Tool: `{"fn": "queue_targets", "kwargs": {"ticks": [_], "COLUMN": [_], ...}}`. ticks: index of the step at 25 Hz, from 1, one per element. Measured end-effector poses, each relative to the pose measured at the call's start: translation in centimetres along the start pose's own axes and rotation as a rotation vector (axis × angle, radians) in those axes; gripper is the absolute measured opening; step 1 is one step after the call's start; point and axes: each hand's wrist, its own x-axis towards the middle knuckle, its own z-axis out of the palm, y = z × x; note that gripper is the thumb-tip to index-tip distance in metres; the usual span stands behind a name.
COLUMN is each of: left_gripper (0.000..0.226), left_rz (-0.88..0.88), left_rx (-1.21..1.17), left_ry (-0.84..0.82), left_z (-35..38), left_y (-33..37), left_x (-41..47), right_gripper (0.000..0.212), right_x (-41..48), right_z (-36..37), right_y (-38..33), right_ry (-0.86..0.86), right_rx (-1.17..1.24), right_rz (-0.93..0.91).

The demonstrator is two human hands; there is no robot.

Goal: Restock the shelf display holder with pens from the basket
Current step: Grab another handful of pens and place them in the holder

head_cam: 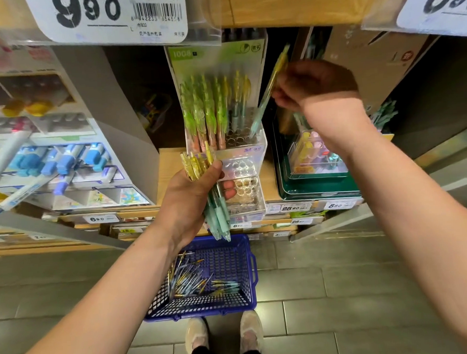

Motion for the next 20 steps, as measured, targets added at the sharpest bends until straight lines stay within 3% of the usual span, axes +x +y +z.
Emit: {"fn": "queue_targets", "kwargs": {"ticks": [3,6,20], "left_gripper": [0.018,0.03,0.025], "left_rz": [-0.004,-0.043,-0.197], "left_rx": [0.002,0.004,-0.058], "left_ry": [0.0,-0.017,-0.076], "left_z": [-0.2,-0.4,-1.5], "left_y": [-0.2,-0.5,-0.5], "left_x": [-0.1,-0.1,-0.2], "right_gripper": [0.008,0.009,0.024], "right_x": [1.6,2.4,1.9], "right_z": [0.4,1.1,2.3], "right_y": [0.0,1.0,2.5], "right_ry": [0.127,0.15,-0.012], "right_rx": [-0.085,-0.209,-0.772], "right_rz": [-0.183,-0.25,-0.065]}}
